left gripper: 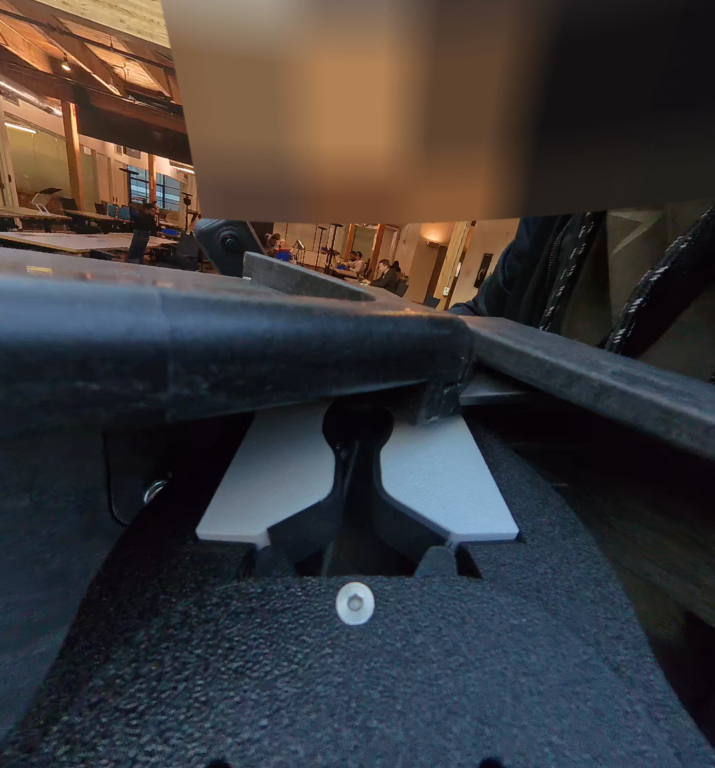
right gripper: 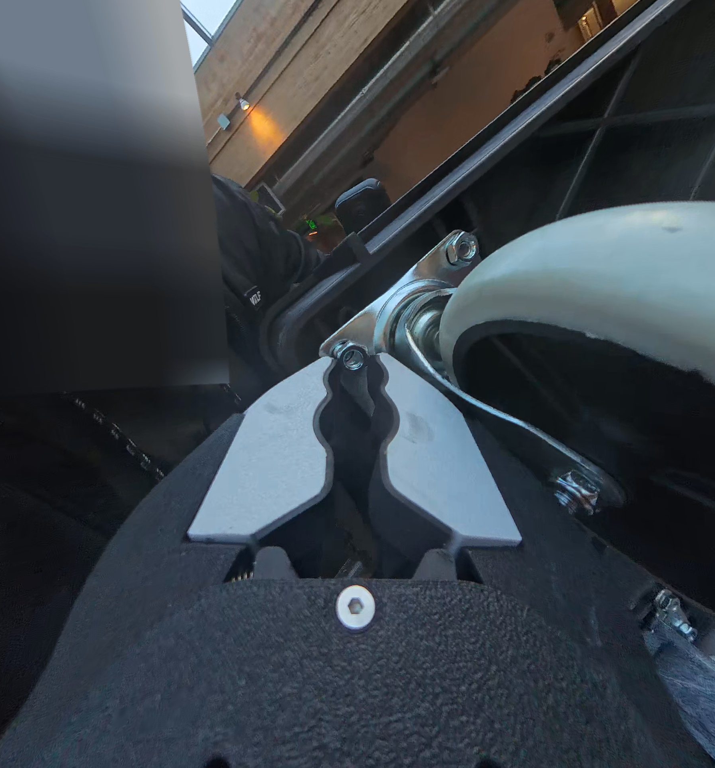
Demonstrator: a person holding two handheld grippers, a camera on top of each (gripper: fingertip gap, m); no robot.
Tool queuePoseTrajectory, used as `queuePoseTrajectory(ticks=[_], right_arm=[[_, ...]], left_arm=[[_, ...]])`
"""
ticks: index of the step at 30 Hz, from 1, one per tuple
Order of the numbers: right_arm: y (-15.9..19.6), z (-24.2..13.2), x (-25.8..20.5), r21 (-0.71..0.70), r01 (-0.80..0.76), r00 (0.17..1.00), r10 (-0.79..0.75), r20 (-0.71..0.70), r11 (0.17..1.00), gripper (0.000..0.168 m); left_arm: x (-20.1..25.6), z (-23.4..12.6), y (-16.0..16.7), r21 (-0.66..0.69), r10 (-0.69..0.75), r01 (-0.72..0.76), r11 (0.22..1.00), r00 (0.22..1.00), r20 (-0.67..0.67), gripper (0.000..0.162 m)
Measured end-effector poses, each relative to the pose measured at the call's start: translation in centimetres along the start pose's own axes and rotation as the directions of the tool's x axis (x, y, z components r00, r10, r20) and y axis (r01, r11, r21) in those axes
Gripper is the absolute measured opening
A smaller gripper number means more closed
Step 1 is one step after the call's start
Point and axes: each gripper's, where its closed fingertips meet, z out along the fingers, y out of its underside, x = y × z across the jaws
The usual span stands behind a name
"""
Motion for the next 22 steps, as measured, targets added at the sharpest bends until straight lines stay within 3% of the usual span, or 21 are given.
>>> queuePoseTrajectory(ticks=[10, 17, 22], right_arm=[[0.06, 0.3, -0.38, -0.065, -0.058, 0.991, 0.065, 0.114, 0.996, 0.019], [0.09, 0.4, -0.37, -0.101, -0.22, 0.974, 0.225, 0.033, 0.97, 0.017], [0.13, 0.47, -0.44, -0.08, -0.423, 0.906, 0.421, -0.042, 0.903, 0.018]], left_arm=[[-0.05, 0.0, -0.04, 0.013, -0.021, 0.021, 1.0, 1.0, -0.019, 0.009], [0.0, 0.03, -0.02, 0.016, -0.036, 0.036, 0.999, 0.999, -0.019, 0.009], [0.04, 0.0, -0.03, 0.018, -0.038, 0.039, 0.999, 0.999, -0.018, 0.009]])
